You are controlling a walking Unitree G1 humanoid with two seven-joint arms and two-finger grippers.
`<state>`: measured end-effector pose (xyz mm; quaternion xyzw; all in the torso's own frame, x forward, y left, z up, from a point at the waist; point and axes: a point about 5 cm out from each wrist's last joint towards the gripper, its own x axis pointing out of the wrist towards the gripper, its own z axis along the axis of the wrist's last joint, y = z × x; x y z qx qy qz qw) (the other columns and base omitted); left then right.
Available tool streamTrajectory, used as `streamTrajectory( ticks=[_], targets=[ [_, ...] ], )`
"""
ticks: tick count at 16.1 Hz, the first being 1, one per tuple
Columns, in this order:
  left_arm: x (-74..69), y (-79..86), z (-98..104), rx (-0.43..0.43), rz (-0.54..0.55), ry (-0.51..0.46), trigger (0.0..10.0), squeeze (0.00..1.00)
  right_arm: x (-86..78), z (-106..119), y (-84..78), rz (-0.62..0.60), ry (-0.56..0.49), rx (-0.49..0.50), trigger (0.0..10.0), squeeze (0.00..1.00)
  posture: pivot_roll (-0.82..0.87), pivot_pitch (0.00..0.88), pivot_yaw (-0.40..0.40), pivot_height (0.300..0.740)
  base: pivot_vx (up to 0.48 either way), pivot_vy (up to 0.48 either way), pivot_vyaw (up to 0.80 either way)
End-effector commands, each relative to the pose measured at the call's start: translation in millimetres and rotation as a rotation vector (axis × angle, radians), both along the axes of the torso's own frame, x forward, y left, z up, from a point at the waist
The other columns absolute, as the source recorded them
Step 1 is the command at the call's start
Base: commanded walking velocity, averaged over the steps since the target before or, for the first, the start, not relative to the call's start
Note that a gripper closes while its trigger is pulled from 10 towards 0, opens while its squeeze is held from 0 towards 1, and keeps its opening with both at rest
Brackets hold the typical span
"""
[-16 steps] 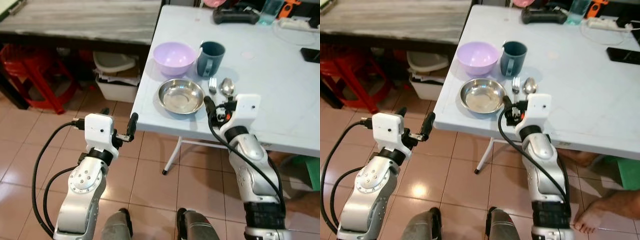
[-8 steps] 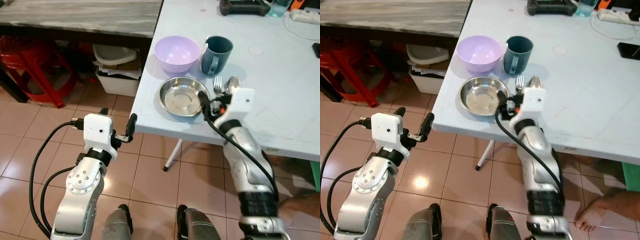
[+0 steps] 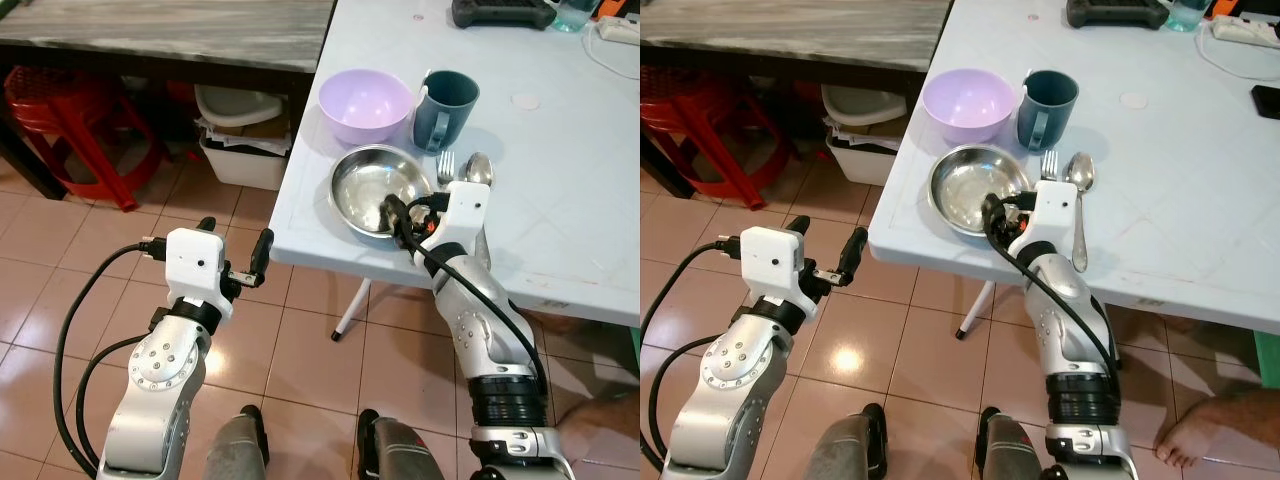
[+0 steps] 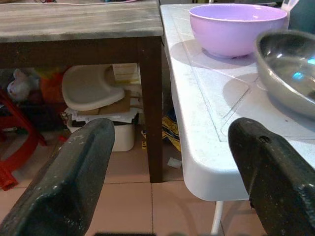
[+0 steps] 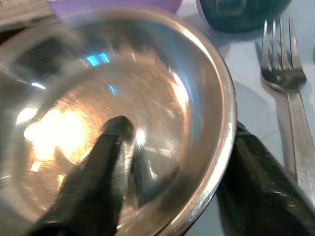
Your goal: Setting the table
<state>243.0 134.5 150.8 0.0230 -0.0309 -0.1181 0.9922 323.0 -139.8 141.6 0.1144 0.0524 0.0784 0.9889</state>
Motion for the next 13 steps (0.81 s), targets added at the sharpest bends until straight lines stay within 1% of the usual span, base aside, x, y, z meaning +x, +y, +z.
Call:
streamTrajectory(
  ticks=[1, 4, 6, 7, 8, 11, 13],
  targets=[
    [-2.5, 0.4, 1.0, 0.011, -0.009, 0.003, 10.0, 0.00, -0.8, -7.7, -4.0, -0.021, 0.056, 0.011, 0.0, 0.00, 0.06, 0.244, 0.028, 0.740, 0.000, 0.000, 0.00],
    [-3.3, -2.3, 2.1, 0.018, -0.039, -0.005, 10.0, 0.00, 1.8, -9.8, -11.9, -0.071, 0.107, 0.046, 0.0, 0.00, 0.06, 0.242, 0.026, 0.740, 0.000, 0.000, 0.00],
    [-7.0, -9.0, 4.3, -0.017, -0.121, -0.016, 10.0, 0.00, 3.4, -13.1, -16.9, -0.108, 0.144, 0.058, 0.0, 0.00, 0.06, 0.238, 0.024, 0.740, 0.000, 0.000, 0.00],
    [-11.3, -15.7, 6.8, -0.049, -0.208, -0.020, 10.0, 0.00, 4.0, -15.6, -20.6, -0.136, 0.171, 0.072, 0.0, 0.00, 0.06, 0.238, 0.021, 0.740, 0.000, 0.000, 0.00],
    [-13.0, -16.9, 6.0, -0.076, -0.230, -0.008, 10.0, 0.00, 3.7, -18.2, -22.2, -0.156, 0.195, 0.090, 0.0, 0.00, 0.06, 0.236, 0.022, 0.740, 0.000, 0.000, 0.00],
    [-14.2, -14.7, 2.6, -0.064, -0.238, 0.006, 10.0, 0.00, 2.1, -22.5, -27.0, -0.205, 0.245, 0.124, 0.0, 0.00, 0.05, 0.236, 0.021, 0.740, 0.000, 0.000, 0.00],
    [-12.2, -14.6, 2.5, -0.062, -0.232, 0.008, 10.0, 0.00, 2.2, -23.2, -28.2, -0.220, 0.259, 0.143, 0.0, 0.00, 0.05, 0.247, 0.019, 0.740, 0.000, 0.000, 0.00]
  ],
)
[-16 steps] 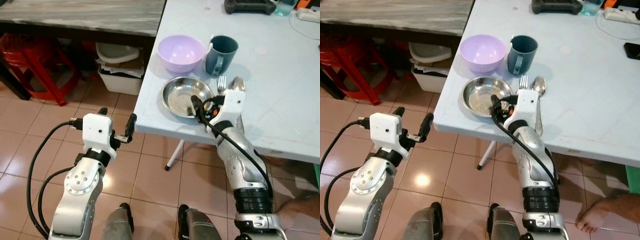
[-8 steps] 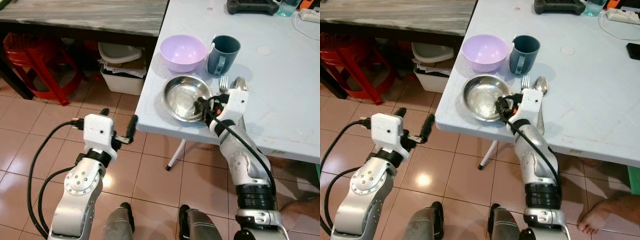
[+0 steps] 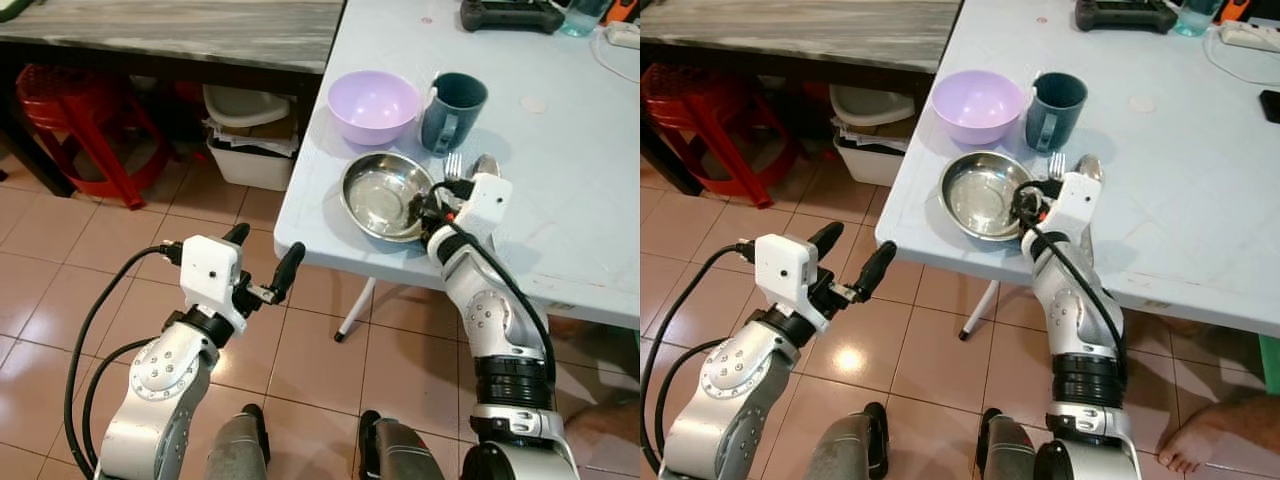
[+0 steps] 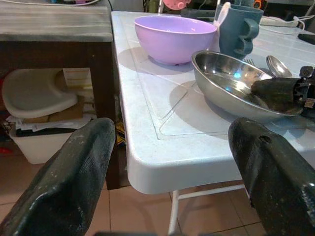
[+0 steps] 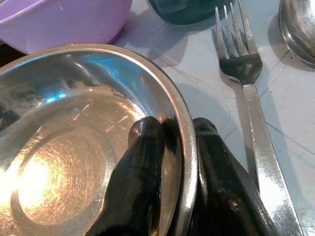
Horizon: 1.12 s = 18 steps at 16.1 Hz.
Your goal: Setting the table
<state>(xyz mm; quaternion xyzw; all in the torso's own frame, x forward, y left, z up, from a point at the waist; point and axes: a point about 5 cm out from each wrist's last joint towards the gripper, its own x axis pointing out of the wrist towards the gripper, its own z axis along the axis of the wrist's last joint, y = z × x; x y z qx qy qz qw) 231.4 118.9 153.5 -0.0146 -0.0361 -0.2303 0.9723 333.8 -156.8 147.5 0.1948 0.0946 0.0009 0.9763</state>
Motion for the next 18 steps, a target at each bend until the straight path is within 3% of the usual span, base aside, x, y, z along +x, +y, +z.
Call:
streamTrajectory(
  ticks=[1, 4, 7, 10, 15, 18],
  targets=[
    [0.0, 1.6, -0.8, 0.004, 0.005, 0.007, 10.0, 0.00, -8.9, -28.1, -11.8, -0.061, 0.145, 0.012, 0.0, 0.00, 0.05, 0.242, 0.018, 0.740, 0.000, 0.000, 0.00],
    [4.2, 10.8, -8.7, -0.026, 0.093, 0.059, 10.0, 0.00, -10.1, -22.3, -7.5, -0.037, 0.111, 0.019, 0.0, 0.00, 0.05, 0.239, 0.012, 0.740, 0.000, 0.000, 0.00],
    [7.5, 19.6, -12.2, 0.100, 0.216, -0.007, 10.0, 0.00, -18.5, -1.9, 3.5, -0.012, -0.012, 0.105, 0.0, 0.00, 0.03, 0.219, 0.002, 0.740, 0.000, 0.462, 0.00],
    [9.7, 16.5, -11.3, 0.130, 0.232, -0.039, 10.0, 0.00, -27.0, 16.3, -0.2, -0.048, -0.165, 0.069, 0.0, 0.00, 0.03, 0.192, -0.010, 0.740, 0.000, 0.480, 0.00],
    [12.0, 12.2, -17.7, 0.156, 0.233, -0.052, 10.0, 0.00, -38.4, 19.1, 4.8, -0.022, -0.220, 0.015, 0.0, 0.00, 0.02, 0.165, -0.009, 0.740, 0.000, 0.468, 0.00],
    [22.7, 5.2, -10.3, 0.080, 0.225, -0.059, 10.0, 0.00, -42.6, 23.2, 7.0, -0.016, -0.273, -0.044, 0.0, 0.00, 0.01, 0.127, -0.013, 0.740, 0.224, 0.369, 0.00]
  ],
)
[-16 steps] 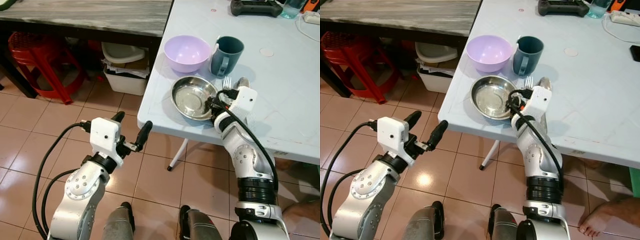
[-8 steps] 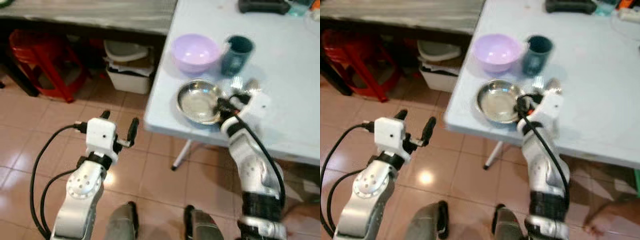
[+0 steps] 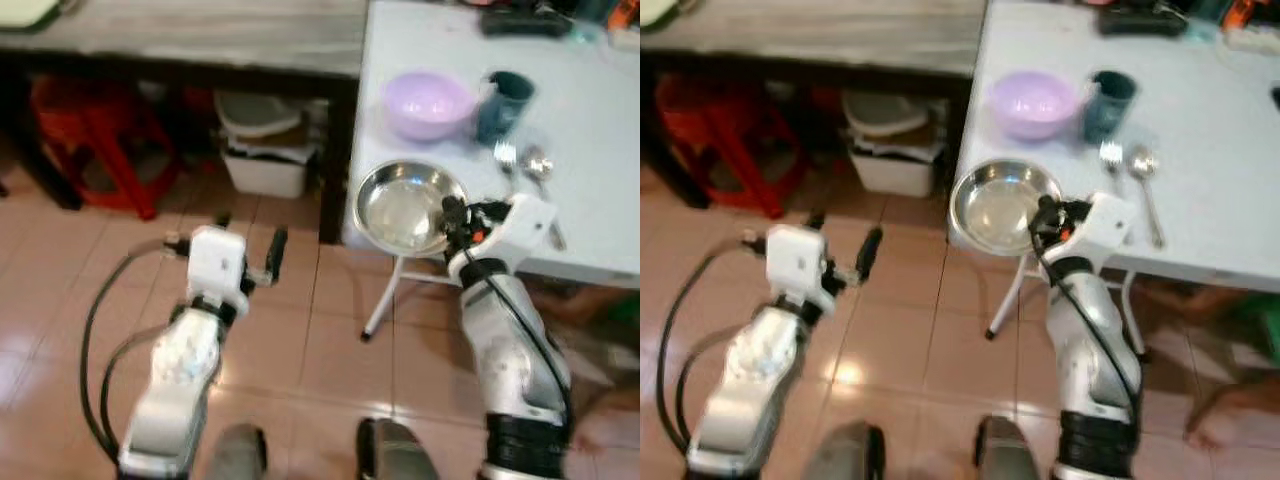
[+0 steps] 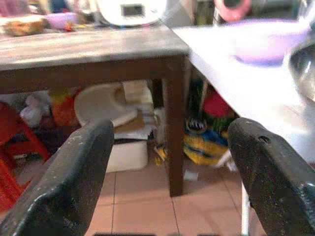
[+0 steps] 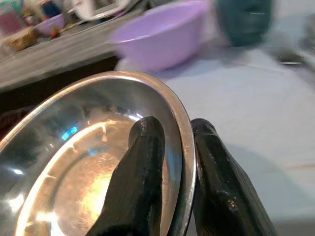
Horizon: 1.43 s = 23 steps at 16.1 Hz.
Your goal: Setting the table
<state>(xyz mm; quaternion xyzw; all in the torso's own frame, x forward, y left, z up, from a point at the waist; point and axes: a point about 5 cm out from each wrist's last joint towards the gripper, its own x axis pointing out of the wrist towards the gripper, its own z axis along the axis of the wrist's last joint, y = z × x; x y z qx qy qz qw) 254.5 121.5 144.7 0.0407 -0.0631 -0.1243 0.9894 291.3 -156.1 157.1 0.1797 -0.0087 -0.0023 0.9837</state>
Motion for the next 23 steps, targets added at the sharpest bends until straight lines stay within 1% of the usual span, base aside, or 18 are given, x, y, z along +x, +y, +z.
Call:
streamTrajectory(
  ticks=[1, 2, 3, 6, 7, 8, 9, 12, 14, 19, 23],
  targets=[
    [0.5, -0.3, 1.8, -0.019, -0.009, 0.001, 10.0, 0.00, 0.1, 14.6, 5.5, 0.023, -0.077, -0.019, 0.0, 0.00, 0.01, 0.124, -0.011, 0.740, 0.390, 0.277, 0.00],
    [0.9, -2.5, 3.3, -0.007, -0.020, -0.012, 10.0, 0.00, 0.3, 15.2, 4.5, 0.017, -0.080, -0.020, 0.0, 0.00, 0.01, 0.118, -0.010, 0.740, 0.394, 0.274, 0.00],
    [0.7, -3.5, -0.1, -0.002, -0.027, -0.003, 10.0, 0.00, 0.4, 15.2, 3.3, 0.013, -0.084, -0.035, 0.0, 0.00, 0.01, 0.114, -0.008, 0.740, 0.398, 0.270, 0.00],
    [-0.5, 1.5, -9.3, 0.006, -0.008, 0.032, 10.0, 0.00, -4.6, 11.4, 4.5, 0.021, -0.087, -0.067, 0.0, 0.00, 0.00, 0.111, -0.004, 0.740, 0.446, 0.000, 0.00],
    [0.5, 3.0, -9.7, 0.002, 0.003, 0.036, 10.0, 0.00, -6.8, 10.5, 6.8, 0.032, -0.091, -0.080, 0.7, 0.00, 0.00, 0.111, -0.004, 0.740, 0.469, 0.000, 0.00],
    [2.0, 2.1, -8.6, -0.011, -0.001, 0.033, 10.0, 0.00, -8.2, 10.0, 9.6, 0.051, -0.096, -0.100, 7.9, 0.00, 0.00, 0.106, -0.005, 0.740, 0.469, 0.000, 0.00],
    [3.2, 1.2, -8.2, -0.011, -0.003, 0.031, 10.0, 0.00, -8.9, 9.8, 10.9, 0.061, -0.099, -0.120, 10.0, 0.00, 0.00, 0.104, -0.006, 0.740, 0.469, 0.000, 0.00],
    [5.3, 0.8, -9.5, -0.010, 0.000, 0.037, 10.0, 0.00, -10.6, 9.4, 11.3, 0.072, -0.109, -0.156, 10.0, 0.00, -0.01, 0.100, -0.005, 0.740, 0.465, 0.000, 0.00],
    [7.0, 1.4, -10.0, 0.001, 0.007, 0.036, 10.0, 0.00, -11.0, 8.8, 10.5, 0.065, -0.107, -0.160, 10.0, 0.00, -0.01, 0.097, -0.005, 0.740, 0.456, 0.000, 0.00],
    [8.5, 0.3, -9.7, -0.003, 0.003, 0.030, 10.0, 0.00, -11.9, 8.2, 12.0, 0.073, -0.105, -0.160, 10.0, 0.00, -0.02, 0.097, -0.007, 0.740, 0.439, 0.000, 0.00],
    [9.2, -1.5, -8.1, 0.021, -0.010, 0.009, 10.0, 0.00, -12.2, 8.1, 13.6, 0.079, -0.104, -0.159, 10.0, 0.00, -0.02, 0.099, -0.005, 0.740, 0.431, 0.000, 0.00]
  ],
)
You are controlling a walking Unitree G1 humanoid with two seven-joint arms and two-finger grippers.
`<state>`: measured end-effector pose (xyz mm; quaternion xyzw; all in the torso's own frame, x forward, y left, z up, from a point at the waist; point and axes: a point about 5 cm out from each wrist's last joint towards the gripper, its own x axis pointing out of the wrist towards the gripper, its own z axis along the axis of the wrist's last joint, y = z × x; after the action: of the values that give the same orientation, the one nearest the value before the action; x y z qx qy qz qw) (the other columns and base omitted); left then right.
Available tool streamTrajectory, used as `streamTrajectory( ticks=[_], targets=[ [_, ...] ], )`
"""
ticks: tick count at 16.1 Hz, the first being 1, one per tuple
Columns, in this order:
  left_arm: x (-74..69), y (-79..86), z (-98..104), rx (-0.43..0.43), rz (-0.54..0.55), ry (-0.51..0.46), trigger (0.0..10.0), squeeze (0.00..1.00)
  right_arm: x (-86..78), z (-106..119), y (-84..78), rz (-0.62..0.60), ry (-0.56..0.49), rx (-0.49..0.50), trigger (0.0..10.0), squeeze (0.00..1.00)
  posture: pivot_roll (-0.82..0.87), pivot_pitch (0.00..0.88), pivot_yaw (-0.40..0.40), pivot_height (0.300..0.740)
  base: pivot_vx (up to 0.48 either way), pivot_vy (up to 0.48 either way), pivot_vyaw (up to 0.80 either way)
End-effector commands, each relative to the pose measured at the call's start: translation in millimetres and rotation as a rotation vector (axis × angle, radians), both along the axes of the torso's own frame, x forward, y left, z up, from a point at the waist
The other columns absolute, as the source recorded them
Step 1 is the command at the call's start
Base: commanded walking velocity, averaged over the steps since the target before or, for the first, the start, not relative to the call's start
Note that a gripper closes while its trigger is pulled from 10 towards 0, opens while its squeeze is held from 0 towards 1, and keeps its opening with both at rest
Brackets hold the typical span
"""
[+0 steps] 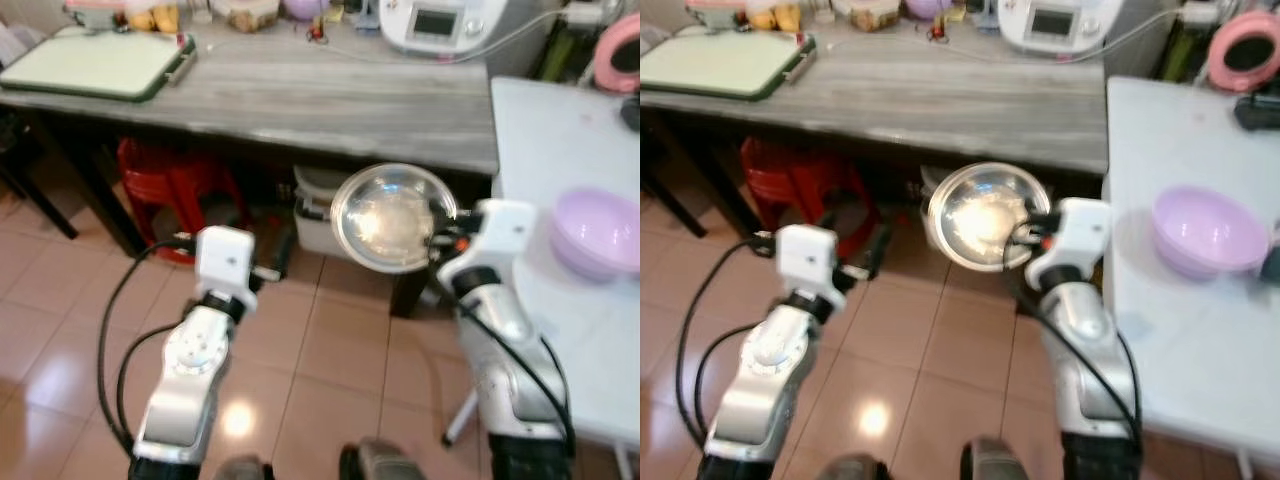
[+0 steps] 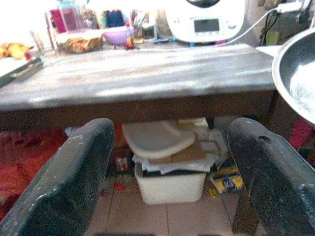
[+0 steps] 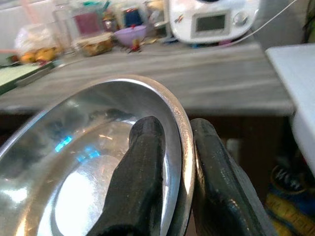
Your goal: Setting the table
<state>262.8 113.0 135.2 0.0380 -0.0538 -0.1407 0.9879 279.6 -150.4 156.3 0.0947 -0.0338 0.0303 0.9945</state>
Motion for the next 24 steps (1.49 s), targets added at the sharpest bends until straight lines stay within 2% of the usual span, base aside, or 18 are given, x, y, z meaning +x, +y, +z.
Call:
streamTrajectory(
  ticks=[1, 6, 9, 17, 21, 24],
  targets=[
    [1.1, 6.7, 1.5, 0.020, 0.020, -0.011, 10.0, 0.00, -0.5, 9.3, 8.0, 0.029, -0.042, 0.013, 10.0, 0.00, -0.02, 0.099, -0.005, 0.740, 0.431, 0.000, 0.00],
    [0.6, 5.6, 2.2, 0.021, 0.010, -0.017, 10.0, 0.00, -1.9, 8.9, 7.7, 0.026, -0.039, 0.018, 10.0, 0.00, -0.03, 0.105, -0.001, 0.740, 0.433, 0.000, 0.00],
    [-1.0, 2.5, 5.0, 0.050, -0.012, -0.047, 10.0, 0.00, -1.9, 8.7, 8.1, 0.024, -0.037, 0.016, 10.0, 0.00, -0.03, 0.108, -0.001, 0.740, 0.435, 0.000, 0.00],
    [-1.3, 1.6, 3.7, 0.028, -0.020, -0.033, 10.0, 0.00, -0.5, 7.7, 7.4, 0.014, -0.029, 0.010, 10.0, 0.00, -0.03, 0.114, 0.001, 0.740, 0.466, 0.000, 0.00],
    [-2.4, 1.6, 3.6, 0.022, -0.021, -0.031, 10.0, 0.00, 7.8, 8.2, 3.1, -0.017, -0.023, 0.016, 10.0, 0.00, -0.02, 0.118, 0.001, 0.740, 0.459, 0.000, 0.00],
    [-1.9, 3.6, 1.8, 0.011, -0.012, -0.013, 10.0, 0.00, 9.7, -3.4, 1.9, -0.042, 0.047, 0.053, 10.0, 0.00, -0.02, 0.122, 0.001, 0.740, 0.398, 0.194, 0.00]
  ],
)
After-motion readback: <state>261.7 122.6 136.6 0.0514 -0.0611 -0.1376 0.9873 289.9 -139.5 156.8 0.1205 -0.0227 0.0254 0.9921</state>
